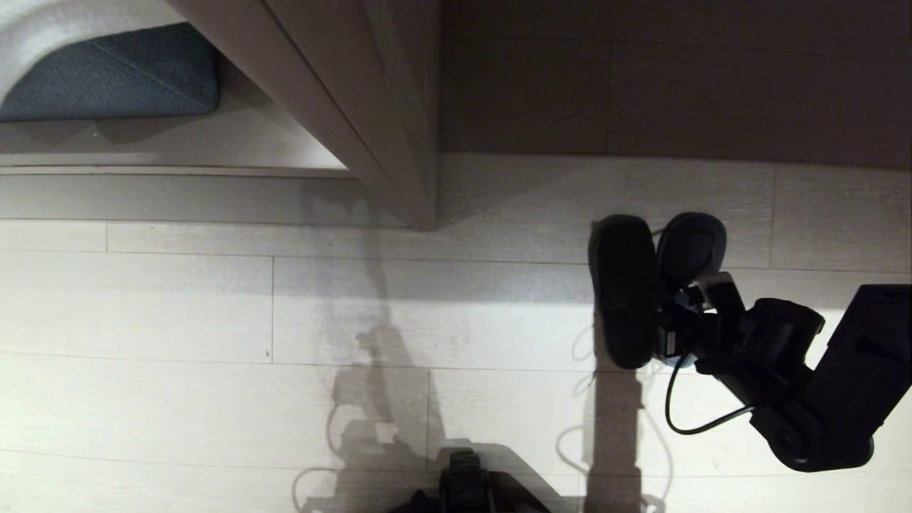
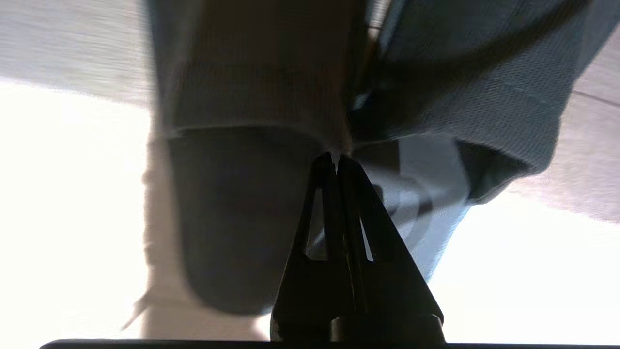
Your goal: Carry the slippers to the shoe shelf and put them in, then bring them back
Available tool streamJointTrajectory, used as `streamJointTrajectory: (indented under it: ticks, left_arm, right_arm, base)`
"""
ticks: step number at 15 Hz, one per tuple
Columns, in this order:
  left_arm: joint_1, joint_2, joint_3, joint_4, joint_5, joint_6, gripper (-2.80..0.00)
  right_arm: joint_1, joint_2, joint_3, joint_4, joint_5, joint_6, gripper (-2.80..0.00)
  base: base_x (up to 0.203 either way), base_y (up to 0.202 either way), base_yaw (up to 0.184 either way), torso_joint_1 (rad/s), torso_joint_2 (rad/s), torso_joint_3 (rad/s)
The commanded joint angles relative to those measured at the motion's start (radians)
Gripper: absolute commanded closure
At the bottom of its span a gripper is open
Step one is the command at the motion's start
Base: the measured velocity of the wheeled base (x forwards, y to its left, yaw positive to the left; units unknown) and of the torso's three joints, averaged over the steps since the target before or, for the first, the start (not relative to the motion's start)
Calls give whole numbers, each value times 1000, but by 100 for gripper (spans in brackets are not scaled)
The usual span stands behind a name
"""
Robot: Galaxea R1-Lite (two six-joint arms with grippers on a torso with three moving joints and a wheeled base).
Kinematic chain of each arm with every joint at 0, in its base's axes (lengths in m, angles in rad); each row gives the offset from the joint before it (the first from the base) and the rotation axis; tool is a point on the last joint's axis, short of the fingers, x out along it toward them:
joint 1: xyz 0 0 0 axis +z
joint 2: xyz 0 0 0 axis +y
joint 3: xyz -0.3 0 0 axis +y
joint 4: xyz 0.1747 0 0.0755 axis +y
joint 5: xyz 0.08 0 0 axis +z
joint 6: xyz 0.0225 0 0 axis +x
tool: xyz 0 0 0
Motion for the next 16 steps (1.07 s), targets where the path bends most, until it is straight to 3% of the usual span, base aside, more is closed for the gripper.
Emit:
streamJointTrajectory:
  ticks: [1,6,10,16]
  left_arm:
    - [0,1,0,0,0,0,0]
    - [0,1,0,0,0,0,0]
    - [0,1,0,0,0,0,0]
    - [0,1,0,0,0,0,0]
  right_arm:
    - [1,-54,35,-9,10,14,0]
    - [2,-283,214,-9,43,146,0]
    - [3,-459,392,-9,46,167,0]
    - [14,-687,524,-9,47,167,0]
  base:
    - [0,0,0,0,0,0]
    - [0,0,0,0,0,0]
    - [0,0,0,0,0,0]
    - [0,0,0,0,0,0]
